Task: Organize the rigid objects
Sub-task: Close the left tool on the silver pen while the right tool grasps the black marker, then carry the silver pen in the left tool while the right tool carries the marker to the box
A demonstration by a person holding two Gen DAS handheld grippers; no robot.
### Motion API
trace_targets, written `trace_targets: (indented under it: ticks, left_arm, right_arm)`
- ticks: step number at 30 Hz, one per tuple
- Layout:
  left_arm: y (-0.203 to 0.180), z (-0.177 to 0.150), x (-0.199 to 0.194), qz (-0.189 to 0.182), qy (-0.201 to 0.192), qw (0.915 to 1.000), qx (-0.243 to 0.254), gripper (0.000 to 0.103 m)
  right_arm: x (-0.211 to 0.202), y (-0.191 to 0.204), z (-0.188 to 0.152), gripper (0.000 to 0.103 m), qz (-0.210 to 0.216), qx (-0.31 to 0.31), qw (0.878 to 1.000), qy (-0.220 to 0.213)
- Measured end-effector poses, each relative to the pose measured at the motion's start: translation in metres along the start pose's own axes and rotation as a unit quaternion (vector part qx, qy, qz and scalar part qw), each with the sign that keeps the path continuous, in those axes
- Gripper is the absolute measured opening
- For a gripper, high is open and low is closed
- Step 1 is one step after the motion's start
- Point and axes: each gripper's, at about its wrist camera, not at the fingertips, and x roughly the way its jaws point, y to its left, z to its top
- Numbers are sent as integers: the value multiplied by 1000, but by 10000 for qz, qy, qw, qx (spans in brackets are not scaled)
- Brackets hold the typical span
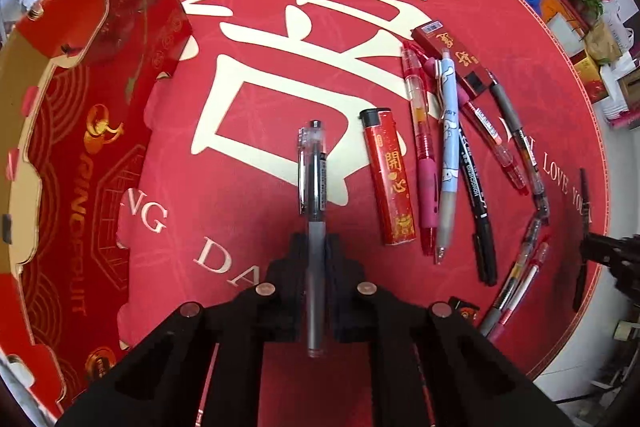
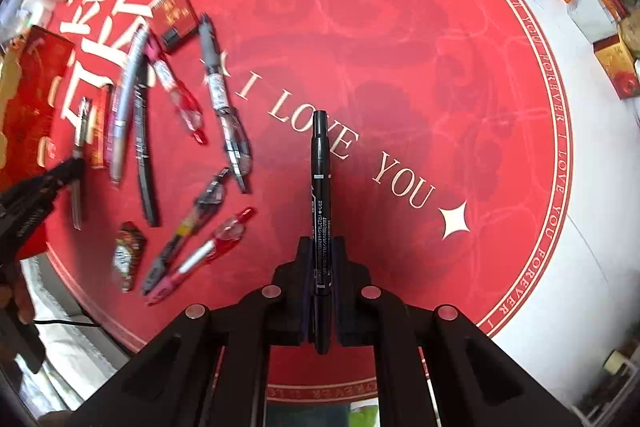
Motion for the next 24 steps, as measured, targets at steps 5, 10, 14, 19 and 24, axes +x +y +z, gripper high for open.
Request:
trace_targets:
  ticks: [5,10,14,19,24]
  left_arm:
    - [-12,-2,-16,30,-143,9999,54,10]
    - [-22,0,-37,70,-284,9996,-17,10]
    - [-27,-3,-58,148,-346,9993,-9,10]
    - [-27,-8,-68,214,-367,9990,-123,10]
    - [-25,-9,-76,199,-380,9988,-235,10]
  right_arm:
    - [-23,10,-6,10,238,145,9996,-95]
    - [-40,19,-11,10,454,267,9986,-85]
    - [-55,24,-18,10,495,171,9985,-134]
    - [-66,38,-14,10,543,92,9983,-201]
    - [-76,43,-6,10,602,-44,9976,-349]
